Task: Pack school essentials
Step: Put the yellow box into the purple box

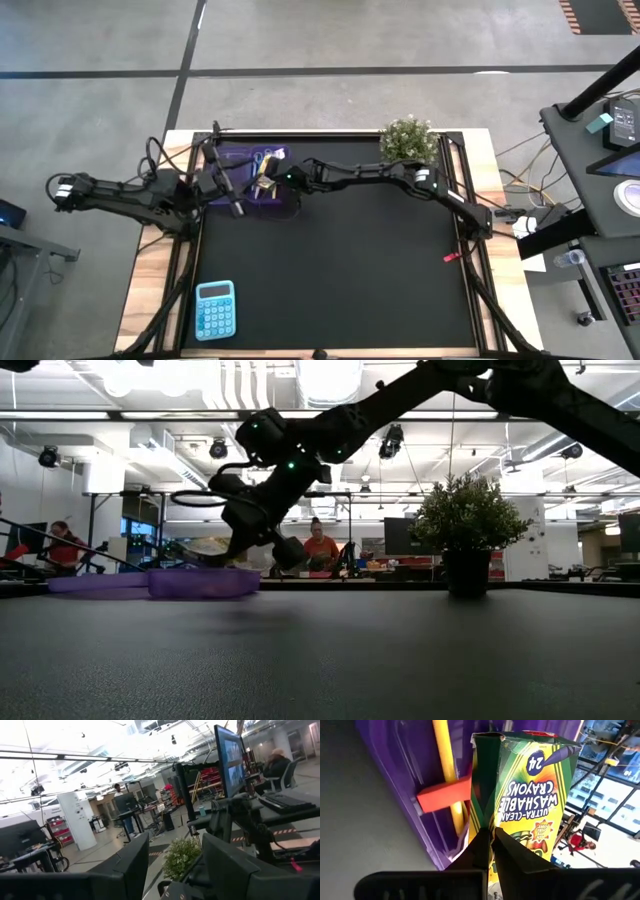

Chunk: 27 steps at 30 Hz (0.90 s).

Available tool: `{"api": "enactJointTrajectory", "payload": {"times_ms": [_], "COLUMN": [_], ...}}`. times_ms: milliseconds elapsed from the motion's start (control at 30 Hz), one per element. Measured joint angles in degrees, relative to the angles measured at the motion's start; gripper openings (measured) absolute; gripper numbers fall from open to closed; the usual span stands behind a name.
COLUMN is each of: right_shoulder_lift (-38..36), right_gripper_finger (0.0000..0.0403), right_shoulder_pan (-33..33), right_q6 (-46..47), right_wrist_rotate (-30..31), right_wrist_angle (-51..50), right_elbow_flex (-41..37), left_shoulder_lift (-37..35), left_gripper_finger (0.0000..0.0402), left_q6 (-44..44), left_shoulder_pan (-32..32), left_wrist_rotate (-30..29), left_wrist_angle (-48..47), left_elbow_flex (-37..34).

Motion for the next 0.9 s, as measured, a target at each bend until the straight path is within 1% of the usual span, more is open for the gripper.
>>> {"api": "enactJointTrajectory", "payload": {"times_ms": [200,533,667,733,800,900], "right_shoulder_lift": [0.0,0.0,0.0,-0.1,-0.2,-1.5], "right_gripper_finger": [0.0015,0.0075,0.0086,0.0087,0.0082,0.0065], "right_shoulder_pan": [-0.2,-0.1,-0.1,0.1,0.8,2.1], "right_q6": [0.1,0.8,0.8,0.8,2.7,8.8], "right_wrist_rotate": [0.0,0.1,1.7,5.2,11.8,21.5], "right_wrist_angle": [-0.2,1.1,4.0,3.9,4.0,3.3], "right_elbow_flex": [0.0,0.0,0.0,0.5,1.2,1.9], "left_shoulder_lift": [0.7,0.7,0.8,0.8,0.8,0.8], "left_gripper_finger": [0.0167,0.0167,0.0167,0.0167,0.0167,0.0167], "left_q6": [0.5,0.5,0.3,0.0,-0.1,-0.9], "left_shoulder_pan": [0.0,0.0,0.0,0.0,0.0,0.0], "left_wrist_rotate": [-0.3,-0.4,-1.6,-2.2,-3.1,-4.9], "left_wrist_angle": [-0.4,-1.5,-2.4,-3.2,-4.3,-6.7], "left_elbow_flex": [0.0,-0.1,-0.1,-0.1,-0.2,-0.2]}}
